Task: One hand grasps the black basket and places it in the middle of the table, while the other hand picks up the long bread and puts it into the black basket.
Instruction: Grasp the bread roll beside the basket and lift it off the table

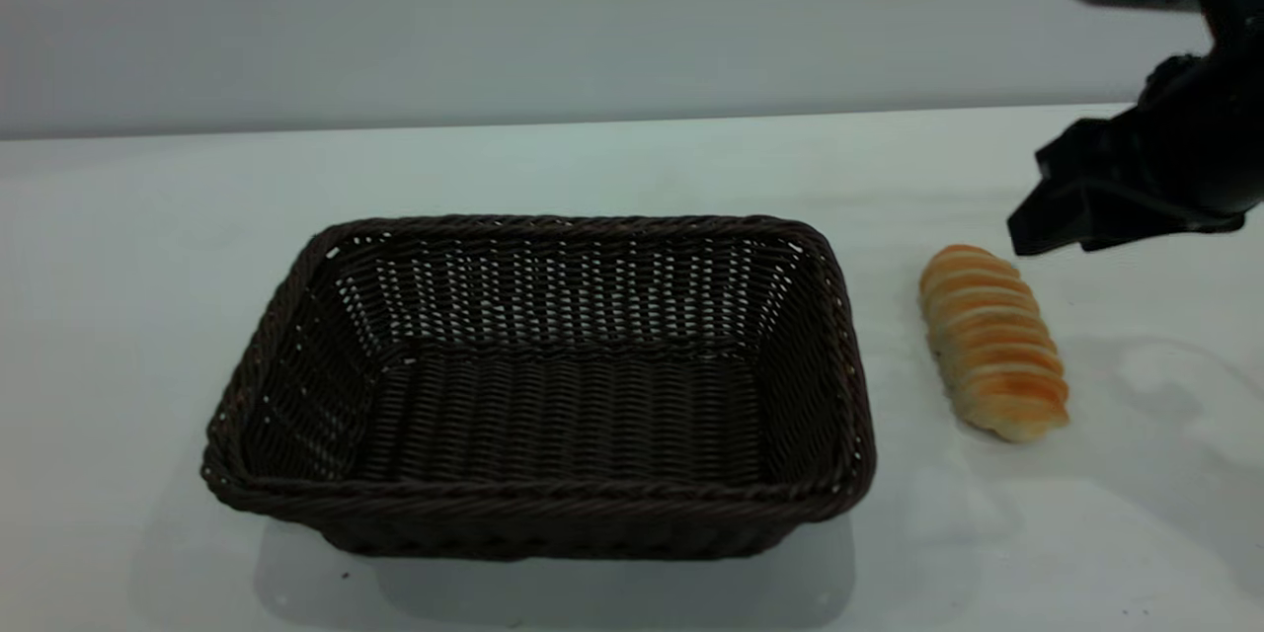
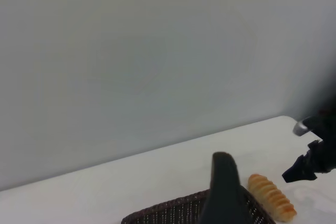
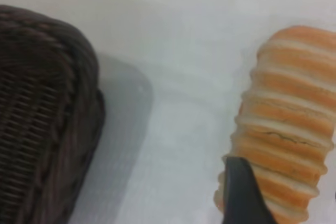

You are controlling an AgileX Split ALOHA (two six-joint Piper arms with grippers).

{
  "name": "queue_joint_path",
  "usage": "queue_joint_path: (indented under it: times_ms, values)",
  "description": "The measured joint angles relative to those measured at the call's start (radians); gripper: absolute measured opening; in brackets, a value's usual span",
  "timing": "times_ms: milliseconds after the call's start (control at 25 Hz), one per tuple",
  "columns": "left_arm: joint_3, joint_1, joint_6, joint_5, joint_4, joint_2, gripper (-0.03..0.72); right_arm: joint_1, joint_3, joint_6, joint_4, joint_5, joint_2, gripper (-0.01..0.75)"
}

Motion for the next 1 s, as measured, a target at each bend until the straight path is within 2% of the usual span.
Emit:
queue_joint_path:
  times_ms: [360,760,880,1000]
  values:
    - [0.0,0.0,0.001,0.09,-0.001,-0.082,0.594,0.0,-0.037,-0.024,0.019,0.0,0.169,0.407]
    - [0.0,0.0,0.005,0.096,0.003,-0.147,0.594,0.0,-0.039,-0.205,0.204,0.031,0.274,0.401]
    - [0.0,0.0,0.005,0.096,0.01,-0.148,0.594,0.0,-0.039,-0.219,0.214,0.04,0.278,0.329]
    - [0.0,0.0,0.005,0.096,0.018,-0.148,0.594,0.0,-0.04,-0.229,0.218,0.04,0.279,0.159]
